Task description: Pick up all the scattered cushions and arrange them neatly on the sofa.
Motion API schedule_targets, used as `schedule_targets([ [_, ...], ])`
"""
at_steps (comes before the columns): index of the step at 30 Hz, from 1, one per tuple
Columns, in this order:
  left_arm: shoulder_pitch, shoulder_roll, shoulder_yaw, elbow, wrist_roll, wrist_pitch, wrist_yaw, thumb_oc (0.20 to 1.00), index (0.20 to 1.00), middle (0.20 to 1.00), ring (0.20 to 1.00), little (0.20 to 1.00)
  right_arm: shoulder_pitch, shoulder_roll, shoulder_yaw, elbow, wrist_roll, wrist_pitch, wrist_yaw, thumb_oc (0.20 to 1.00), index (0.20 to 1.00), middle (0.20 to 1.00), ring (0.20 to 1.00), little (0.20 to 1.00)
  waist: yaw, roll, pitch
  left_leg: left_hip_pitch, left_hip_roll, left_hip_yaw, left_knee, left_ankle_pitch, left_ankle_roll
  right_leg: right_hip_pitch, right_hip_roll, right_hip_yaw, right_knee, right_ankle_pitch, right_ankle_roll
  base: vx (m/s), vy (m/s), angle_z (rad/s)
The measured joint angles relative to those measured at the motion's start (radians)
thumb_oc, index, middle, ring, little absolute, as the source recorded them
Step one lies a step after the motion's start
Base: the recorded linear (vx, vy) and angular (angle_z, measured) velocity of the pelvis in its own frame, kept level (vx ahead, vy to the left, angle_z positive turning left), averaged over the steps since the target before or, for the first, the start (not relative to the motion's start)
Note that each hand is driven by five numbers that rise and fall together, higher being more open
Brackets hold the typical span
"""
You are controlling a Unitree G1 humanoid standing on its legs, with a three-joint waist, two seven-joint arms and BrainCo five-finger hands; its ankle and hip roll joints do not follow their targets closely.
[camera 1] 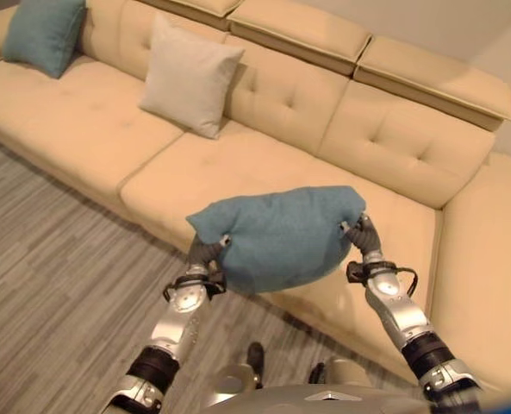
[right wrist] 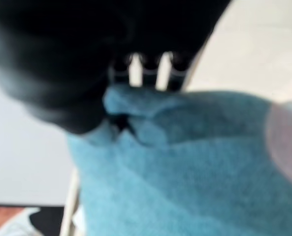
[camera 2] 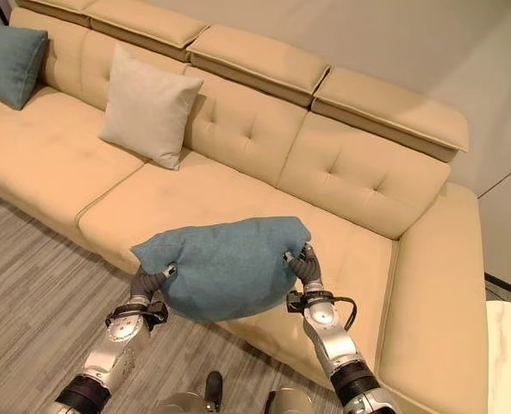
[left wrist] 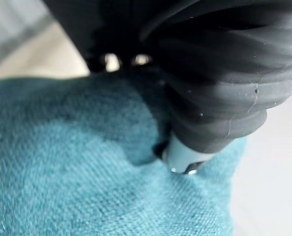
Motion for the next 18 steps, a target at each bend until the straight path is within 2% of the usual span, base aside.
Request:
schedule_targets([
  [1, -0.001, 0.001, 0.009, 0.0, 0.0, 0.0, -0.001, 0.2, 0.2, 0.2, 0.2, 0.2, -0.001, 0.0, 0.002, 0.0, 0.0, 0.0, 0.004, 0.2, 0.2, 0.2, 0.2, 0.2, 0.002, -0.004, 0.0, 0.006, -0.003, 0.015, 0.002, -0.002, 0.004, -0.006, 0.002, -0.026, -0.088, 0.034, 0.015, 0.13, 0.004, -0.43],
  [2, -0.003, 0.0, 0.008, 0.0, 0.001, 0.0, -0.004, 0.2, 0.2, 0.2, 0.2, 0.2, 0.002, -0.001, 0.001, 0.0, 0.0, 0.0, 0.004, 0.2, 0.2, 0.2, 0.2, 0.2, -0.017, -0.01, 0.0, 0.013, -0.009, 0.01, 0.002, -0.01, 0.001, -0.012, 0.003, -0.027, -0.141, 0.061, 0.019, 0.18, -0.003, -0.09],
  [3, -0.001, -0.006, 0.008, 0.0, 0.002, 0.0, -0.006, 0.2, 0.2, 0.2, 0.2, 0.2, 0.008, -0.004, 0.0, 0.0, 0.0, 0.0, 0.003, 0.2, 0.2, 0.2, 0.2, 0.2, -0.031, -0.015, -0.002, 0.019, -0.014, 0.008, 0.0, -0.015, 0.0, -0.021, 0.006, -0.027, -0.163, 0.09, 0.011, 0.15, -0.024, 0.06],
  [4, 0.009, -0.008, 0.006, 0.0, 0.004, 0.0, -0.007, 0.2, 0.2, 0.2, 0.2, 0.2, 0.012, -0.003, 0.0, 0.0, 0.0, 0.0, 0.003, 0.2, 0.2, 0.2, 0.2, 0.2, -0.028, -0.027, -0.008, 0.032, -0.017, 0.018, -0.003, -0.026, -0.01, -0.002, 0.016, -0.041, -0.205, 0.133, 0.014, 0.19, -0.045, -0.09],
  [5, 0.012, -0.006, 0.007, 0.0, 0.008, 0.0, -0.007, 0.2, 0.2, 0.2, 0.2, 0.2, 0.012, -0.002, 0.0, 0.0, -0.001, 0.0, 0.003, 0.2, 0.2, 0.2, 0.2, 0.2, -0.024, -0.038, -0.014, 0.032, -0.02, 0.024, -0.002, -0.029, -0.015, 0.004, 0.014, -0.059, -0.224, 0.149, 0.005, 0.22, -0.036, -0.23],
  [6, 0.015, -0.006, 0.01, 0.0, 0.018, 0.0, -0.009, 0.2, 0.2, 0.2, 0.2, 0.2, 0.011, -0.002, -0.001, 0.0, -0.001, 0.0, 0.004, 0.2, 0.2, 0.2, 0.2, 0.2, -0.017, -0.052, -0.018, 0.034, -0.023, 0.026, 0.001, -0.04, -0.03, 0.024, 0.017, -0.08, -0.259, 0.182, -0.02, 0.29, -0.037, -0.1],
  [8, 0.021, -0.021, 0.013, 0.0, 0.02, 0.001, -0.01, 0.2, 0.2, 0.2, 0.2, 0.2, 0.016, -0.009, -0.002, 0.002, -0.002, 0.0, 0.004, 0.2, 0.2, 0.2, 0.2, 0.2, -0.017, -0.045, -0.016, 0.048, -0.001, -0.003, 0.01, -0.051, -0.047, 0.075, 0.064, -0.069, -0.317, 0.215, -0.074, 0.29, -0.041, 0.07],
  [10, 0.02, -0.03, 0.022, 0.0, 0.02, 0.001, -0.01, 0.2, 0.2, 0.2, 0.2, 0.2, 0.015, -0.013, -0.005, 0.002, -0.003, 0.0, 0.005, 0.2, 0.2, 0.2, 0.2, 0.2, -0.014, -0.037, -0.016, 0.064, 0.022, -0.013, 0.028, -0.068, -0.073, 0.111, 0.087, -0.077, -0.339, 0.201, -0.095, 0.18, -0.066, 0.08],
  [12, 0.019, -0.031, 0.023, 0.0, 0.02, 0.001, -0.013, 0.2, 0.2, 0.2, 0.2, 0.2, 0.015, -0.014, -0.009, 0.002, -0.002, 0.0, 0.004, 0.2, 0.2, 0.2, 0.2, 0.2, -0.016, -0.038, -0.016, 0.043, 0.04, -0.035, 0.125, -0.096, -0.116, 0.149, 0.106, -0.086, -0.357, 0.182, -0.112, 0.17, -0.09, 0.12],
  [13, 0.016, -0.032, 0.022, 0.0, 0.02, 0.001, -0.025, 0.2, 0.2, 0.2, 0.2, 0.2, 0.017, -0.014, -0.016, 0.002, -0.001, 0.0, 0.003, 0.2, 0.2, 0.2, 0.2, 0.2, -0.021, -0.048, -0.015, -0.022, 0.045, -0.06, 0.275, -0.127, -0.164, 0.158, 0.109, -0.07, -0.352, 0.159, -0.135, 0.12, -0.024, 0.15],
  [14, 0.014, -0.036, 0.0, 0.0, 0.019, 0.002, -0.027, 0.2, 0.2, 0.2, 0.2, 0.2, 0.017, -0.019, -0.026, 0.0, -0.001, 0.0, -0.001, 0.2, 0.2, 0.2, 0.2, 0.2, -0.015, -0.055, -0.013, -0.173, 0.045, -0.085, 0.586, -0.13, -0.177, 0.175, 0.103, -0.05, -0.372, 0.15, -0.179, 0.09, -0.002, 0.0],
  [15, 0.017, -0.037, -0.004, 0.0, 0.019, 0.002, -0.027, 0.2, 0.2, 0.2, 0.2, 0.2, 0.017, -0.024, -0.025, -0.001, -0.001, -0.001, -0.004, 0.2, 0.2, 0.2, 0.2, 0.2, -0.007, -0.049, -0.016, -0.205, 0.05, -0.114, 0.617, -0.152, -0.165, 0.181, 0.111, -0.039, -0.374, 0.151, -0.199, 0.11, 0.009, -0.23],
  [16, 0.017, -0.043, -0.004, -0.002, 0.019, 0.002, -0.027, 0.2, 0.2, 0.2, 0.2, 0.2, 0.014, -0.025, -0.026, -0.002, 0.0, -0.001, -0.006, 0.2, 0.2, 0.2, 0.2, 0.2, -0.002, -0.04, -0.021, -0.22, 0.056, -0.143, 0.583, -0.163, -0.155, 0.181, 0.123, -0.03, -0.381, 0.15, -0.202, 0.1, 0.025, -0.41],
  [18, 0.017, -0.045, -0.006, -0.005, 0.019, 0.002, -0.027, 0.2, 0.2, 0.2, 0.2, 0.2, 0.01, -0.035, -0.027, -0.003, 0.0, -0.002, -0.008, 0.2, 0.2, 0.2, 0.2, 0.2, -0.014, -0.04, -0.02, -0.237, 0.085, -0.169, 0.444, -0.159, -0.149, 0.177, 0.143, -0.005, -0.388, 0.146, -0.209, 0.16, 0.069, -0.4],
])
